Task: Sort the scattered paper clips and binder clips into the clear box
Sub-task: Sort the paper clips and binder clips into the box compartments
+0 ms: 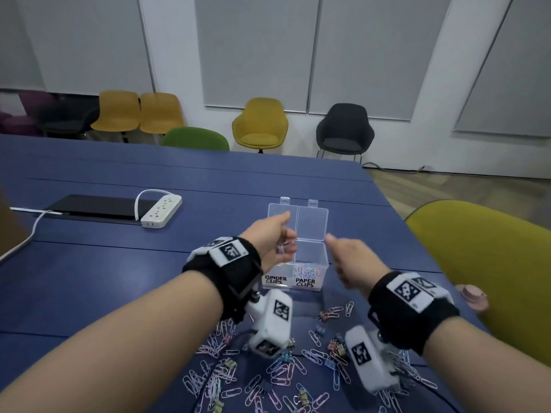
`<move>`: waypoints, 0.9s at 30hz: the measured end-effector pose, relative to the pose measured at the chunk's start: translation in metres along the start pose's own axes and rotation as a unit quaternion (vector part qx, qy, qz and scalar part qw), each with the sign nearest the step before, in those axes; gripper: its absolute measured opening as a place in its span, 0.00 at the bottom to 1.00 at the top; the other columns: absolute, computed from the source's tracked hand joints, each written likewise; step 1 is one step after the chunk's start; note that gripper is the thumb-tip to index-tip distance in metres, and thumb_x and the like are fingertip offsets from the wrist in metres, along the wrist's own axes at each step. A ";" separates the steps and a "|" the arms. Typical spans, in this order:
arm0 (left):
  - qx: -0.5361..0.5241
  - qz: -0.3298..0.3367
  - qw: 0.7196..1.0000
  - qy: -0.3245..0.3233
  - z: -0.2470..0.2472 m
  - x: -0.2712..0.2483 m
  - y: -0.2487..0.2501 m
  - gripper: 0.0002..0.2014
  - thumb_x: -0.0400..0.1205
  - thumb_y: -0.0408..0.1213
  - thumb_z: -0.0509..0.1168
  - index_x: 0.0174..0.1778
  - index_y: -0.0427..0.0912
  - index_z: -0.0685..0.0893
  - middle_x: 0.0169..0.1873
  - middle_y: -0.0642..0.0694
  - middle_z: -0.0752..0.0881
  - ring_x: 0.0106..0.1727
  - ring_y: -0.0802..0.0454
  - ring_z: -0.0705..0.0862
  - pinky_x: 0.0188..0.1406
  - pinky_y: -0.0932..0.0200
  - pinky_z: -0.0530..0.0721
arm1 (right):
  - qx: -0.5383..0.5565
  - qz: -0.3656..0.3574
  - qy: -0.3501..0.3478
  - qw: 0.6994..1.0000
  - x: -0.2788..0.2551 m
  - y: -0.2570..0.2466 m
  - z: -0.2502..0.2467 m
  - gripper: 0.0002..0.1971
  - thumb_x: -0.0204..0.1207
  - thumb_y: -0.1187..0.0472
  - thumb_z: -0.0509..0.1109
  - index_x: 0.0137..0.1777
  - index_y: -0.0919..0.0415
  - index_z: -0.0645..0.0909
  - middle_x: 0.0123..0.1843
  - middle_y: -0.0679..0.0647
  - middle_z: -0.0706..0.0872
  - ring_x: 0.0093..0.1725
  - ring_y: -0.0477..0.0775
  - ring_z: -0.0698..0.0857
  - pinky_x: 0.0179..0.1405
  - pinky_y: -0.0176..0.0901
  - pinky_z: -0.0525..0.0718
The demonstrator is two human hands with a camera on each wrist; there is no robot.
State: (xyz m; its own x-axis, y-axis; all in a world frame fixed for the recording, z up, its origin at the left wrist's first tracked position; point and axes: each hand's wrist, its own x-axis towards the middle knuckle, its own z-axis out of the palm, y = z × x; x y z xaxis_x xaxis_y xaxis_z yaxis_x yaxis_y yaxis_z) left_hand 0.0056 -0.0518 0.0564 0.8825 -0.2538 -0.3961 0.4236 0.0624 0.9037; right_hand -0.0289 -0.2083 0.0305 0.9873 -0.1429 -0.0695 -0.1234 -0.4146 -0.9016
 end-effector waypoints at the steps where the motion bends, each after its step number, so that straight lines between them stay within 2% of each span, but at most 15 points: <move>1: -0.029 0.020 0.999 0.013 0.006 0.006 0.004 0.22 0.87 0.50 0.53 0.42 0.34 0.77 0.33 0.42 0.74 0.31 0.51 0.72 0.34 0.61 0.71 | 0.058 -0.014 0.032 0.998 0.010 -0.006 -0.001 0.24 0.84 0.51 0.57 0.24 0.54 0.65 0.17 0.47 0.67 0.18 0.49 0.64 0.20 0.35 0.62; 4: -0.061 0.030 0.998 -0.002 0.014 0.020 0.005 0.30 0.84 0.60 0.52 0.59 0.32 0.76 0.48 0.38 0.79 0.36 0.53 0.76 0.39 0.63 0.74 | 0.154 -0.052 0.091 0.982 0.033 -0.022 0.000 0.24 0.84 0.51 0.57 0.24 0.54 0.61 0.16 0.47 0.65 0.16 0.49 0.62 0.21 0.37 0.62; 6: -0.042 0.009 0.998 -0.036 0.013 0.026 0.000 0.38 0.82 0.66 0.49 0.72 0.34 0.71 0.65 0.37 0.78 0.58 0.50 0.83 0.61 0.59 0.77 | 0.179 -0.072 0.098 0.976 0.044 -0.028 0.004 0.24 0.84 0.52 0.56 0.25 0.54 0.60 0.18 0.49 0.65 0.16 0.47 0.62 0.21 0.37 0.63; 7: -0.035 0.004 0.998 -0.053 0.012 0.026 -0.002 0.41 0.81 0.67 0.47 0.77 0.35 0.66 0.72 0.37 0.74 0.70 0.48 0.78 0.70 0.56 0.73 | 0.194 -0.076 0.097 0.973 0.049 -0.028 0.007 0.24 0.84 0.52 0.55 0.25 0.54 0.60 0.19 0.49 0.64 0.17 0.48 0.62 0.21 0.37 0.63; 8: -0.031 0.005 0.997 -0.065 0.012 0.026 -0.003 0.42 0.81 0.68 0.45 0.80 0.37 0.62 0.75 0.38 0.71 0.72 0.48 0.76 0.72 0.55 0.71 | 0.211 -0.077 0.094 0.970 0.054 -0.028 0.010 0.24 0.85 0.52 0.55 0.25 0.55 0.60 0.19 0.49 0.64 0.18 0.48 0.62 0.21 0.38 0.62; 10: -0.026 0.013 0.998 -0.060 0.012 0.025 -0.003 0.44 0.80 0.70 0.43 0.82 0.39 0.57 0.75 0.40 0.71 0.52 0.55 0.80 0.55 0.62 0.76 | 0.248 -0.064 0.087 0.963 0.061 -0.025 0.018 0.23 0.85 0.54 0.54 0.26 0.56 0.61 0.20 0.50 0.63 0.20 0.50 0.62 0.22 0.39 0.62; 11: -0.025 0.019 0.998 -0.050 0.012 0.024 -0.002 0.45 0.79 0.71 0.43 0.83 0.39 0.56 0.72 0.42 0.73 0.41 0.56 0.75 0.44 0.65 0.74 | 0.262 -0.056 0.085 0.960 0.063 -0.023 0.021 0.22 0.85 0.54 0.54 0.26 0.56 0.61 0.21 0.51 0.63 0.22 0.51 0.62 0.23 0.40 0.62; 13: -0.027 0.028 0.998 -0.039 0.010 0.024 -0.002 0.48 0.77 0.74 0.43 0.83 0.39 0.55 0.53 0.47 0.77 0.36 0.56 0.66 0.37 0.64 0.67 | 0.276 -0.035 0.075 0.958 0.067 -0.020 0.026 0.23 0.85 0.54 0.54 0.27 0.58 0.63 0.22 0.53 0.65 0.23 0.52 0.65 0.25 0.41 0.66; 15: -0.022 0.028 0.998 -0.043 0.008 0.025 -0.003 0.49 0.75 0.75 0.43 0.84 0.39 0.54 0.43 0.49 0.76 0.41 0.54 0.59 0.38 0.63 0.65 | 0.283 -0.012 0.051 0.958 0.069 -0.017 0.028 0.24 0.86 0.52 0.53 0.27 0.59 0.68 0.25 0.55 0.69 0.25 0.53 0.69 0.28 0.43 0.70; 16: -0.012 0.029 0.998 -0.047 0.008 0.024 -0.003 0.49 0.76 0.74 0.42 0.84 0.39 0.54 0.51 0.47 0.79 0.44 0.57 0.73 0.38 0.64 0.66 | 0.275 -0.003 0.039 0.961 0.068 -0.016 0.027 0.24 0.86 0.51 0.52 0.28 0.60 0.71 0.27 0.55 0.73 0.26 0.53 0.73 0.30 0.43 0.71; 17: -0.004 0.030 0.998 -0.052 0.009 0.022 -0.004 0.48 0.77 0.73 0.41 0.84 0.40 0.53 0.65 0.44 0.78 0.62 0.61 0.78 0.39 0.66 0.70 | 0.253 -0.001 0.030 0.967 0.066 -0.015 0.026 0.25 0.86 0.51 0.51 0.30 0.60 0.73 0.29 0.56 0.77 0.29 0.53 0.76 0.32 0.42 0.71; 19: -0.006 0.031 0.998 -0.062 0.011 0.019 -0.003 0.47 0.77 0.73 0.39 0.84 0.40 0.51 0.81 0.41 0.64 0.76 0.54 0.71 0.58 0.65 0.75 | 0.184 -0.016 0.023 0.983 0.061 -0.014 0.022 0.22 0.86 0.53 0.52 0.32 0.60 0.77 0.35 0.56 0.82 0.36 0.52 0.81 0.35 0.40 0.72; 20: -0.017 0.032 0.997 -0.066 0.012 0.019 -0.003 0.47 0.77 0.73 0.39 0.84 0.40 0.50 0.82 0.41 0.60 0.82 0.50 0.62 0.72 0.62 0.69 | 0.144 -0.030 0.023 0.989 0.058 -0.013 0.020 0.19 0.85 0.56 0.55 0.34 0.60 0.77 0.37 0.56 0.83 0.37 0.52 0.81 0.36 0.38 0.73; 23: -0.041 0.046 0.995 -0.073 0.015 0.020 -0.004 0.47 0.77 0.73 0.38 0.85 0.41 0.46 0.84 0.42 0.51 0.85 0.50 0.52 0.84 0.53 0.51 | 0.028 -0.056 0.014 0.998 0.047 -0.011 0.015 0.08 0.79 0.62 0.64 0.38 0.61 0.76 0.36 0.56 0.83 0.32 0.49 0.78 0.35 0.36 0.75; 27: -0.053 0.069 0.994 -0.070 0.021 0.017 -0.004 0.46 0.78 0.72 0.38 0.85 0.44 0.43 0.85 0.44 0.46 0.85 0.52 0.48 0.82 0.54 0.49 | 0.006 -0.047 -0.053 0.997 0.030 -0.010 0.011 0.03 0.77 0.64 0.68 0.42 0.62 0.78 0.37 0.55 0.87 0.25 0.38 0.79 0.20 0.22 0.72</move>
State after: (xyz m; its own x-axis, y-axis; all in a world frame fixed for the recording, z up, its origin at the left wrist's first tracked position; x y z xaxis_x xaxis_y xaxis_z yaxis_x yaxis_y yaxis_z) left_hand 0.0141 -0.0767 0.0496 0.9000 -0.3664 -0.2361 0.3260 0.2063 0.9226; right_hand 0.0033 -0.1984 0.0324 0.9996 -0.0068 -0.0285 -0.0288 -0.4109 -0.9112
